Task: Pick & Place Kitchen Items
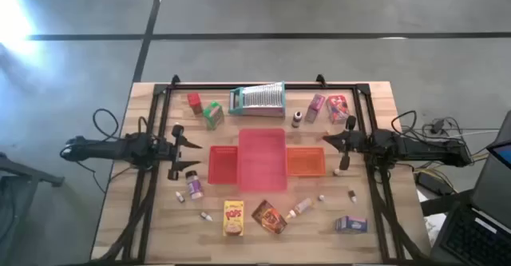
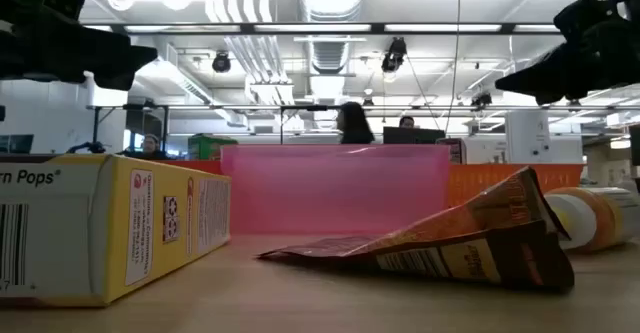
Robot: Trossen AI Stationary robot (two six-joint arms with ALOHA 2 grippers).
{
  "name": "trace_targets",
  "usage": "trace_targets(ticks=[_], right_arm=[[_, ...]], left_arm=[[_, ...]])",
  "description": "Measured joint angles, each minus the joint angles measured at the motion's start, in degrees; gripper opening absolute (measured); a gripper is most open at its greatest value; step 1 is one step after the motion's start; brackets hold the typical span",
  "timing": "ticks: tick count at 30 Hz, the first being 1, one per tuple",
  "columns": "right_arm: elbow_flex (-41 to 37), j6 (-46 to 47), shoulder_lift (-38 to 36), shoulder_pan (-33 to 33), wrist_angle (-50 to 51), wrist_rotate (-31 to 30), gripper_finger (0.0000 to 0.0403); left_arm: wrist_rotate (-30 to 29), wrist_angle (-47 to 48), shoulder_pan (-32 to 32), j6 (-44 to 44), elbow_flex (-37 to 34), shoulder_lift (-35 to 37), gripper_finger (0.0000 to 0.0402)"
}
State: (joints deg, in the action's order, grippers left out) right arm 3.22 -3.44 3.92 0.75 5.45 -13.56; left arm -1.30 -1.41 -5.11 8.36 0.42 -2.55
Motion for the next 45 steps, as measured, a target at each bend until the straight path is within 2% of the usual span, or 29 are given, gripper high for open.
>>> trace_targets(ticks=[26, 29, 32, 36, 39, 43, 45], right_arm=[[0.0, -0.2, 0.0, 0.0, -0.1, 0.0, 0.0008], [0.0, -5.6, 0.0, 0.0, -0.4, -0.1, 0.0008], [0.0, -2.0, 0.0, 0.0, -0.8, 3.2, 0.0008], [0.0, 5.9, 0.0, 0.0, -8.4, 4.6, 0.0008], [0.0, 9.2, 0.0, 0.0, -18.7, 4.7, 0.0008], [0.0, 7.0, 0.0, 0.0, -32.8, 4.9, 0.0008], [0.7, 4.1, 0.0, 0.0, -34.3, 5.0, 0.0008]], left_arm=[[0.0, 0.0, 0.0, 0.0, 0.0, 0.0, 0.0236], [0.0, 0.0, 0.0, 0.0, 0.0, 0.0, 0.0236], [0.0, 0.0, 0.0, 0.0, 0.0, 0.0, 0.0236], [0.0, 0.0, 0.0, 0.0, 0.0, 0.0, 0.0236], [0.0, 0.0, 0.0, 0.0, 0.0, 0.0, 0.0236], [0.0, 0.0, 0.0, 0.0, 0.0, 0.0, 0.0236], [-0.1, -0.1, 0.0, 0.8, 0.0, 0.0, 0.0236]])
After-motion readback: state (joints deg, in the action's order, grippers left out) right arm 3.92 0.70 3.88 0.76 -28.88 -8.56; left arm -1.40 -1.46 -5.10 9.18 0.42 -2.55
